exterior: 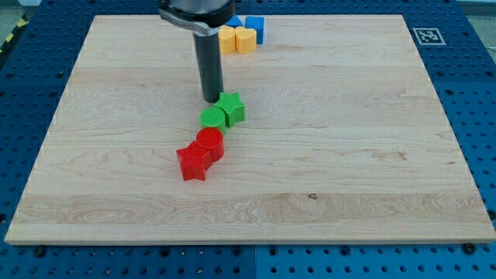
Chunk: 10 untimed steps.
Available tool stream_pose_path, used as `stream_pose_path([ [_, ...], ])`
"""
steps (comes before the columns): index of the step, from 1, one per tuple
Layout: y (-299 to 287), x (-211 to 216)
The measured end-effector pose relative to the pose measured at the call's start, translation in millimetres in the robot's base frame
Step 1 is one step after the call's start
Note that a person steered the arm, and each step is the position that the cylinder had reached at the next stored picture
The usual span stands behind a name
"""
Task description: Move the green star slightly up
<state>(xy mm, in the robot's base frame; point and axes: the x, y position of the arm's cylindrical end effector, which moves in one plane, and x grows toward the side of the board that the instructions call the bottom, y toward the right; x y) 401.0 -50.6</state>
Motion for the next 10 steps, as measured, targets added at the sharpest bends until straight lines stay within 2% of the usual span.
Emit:
stream_pose_path([
  [2,45.4,11.9],
  [4,145.4,22.2],
  [5,174.3,83.7],
  [6,152.5,158.7],
  [7,112.3,170.1],
  [8,65.4,127.3],
  [10,49.3,59.9],
])
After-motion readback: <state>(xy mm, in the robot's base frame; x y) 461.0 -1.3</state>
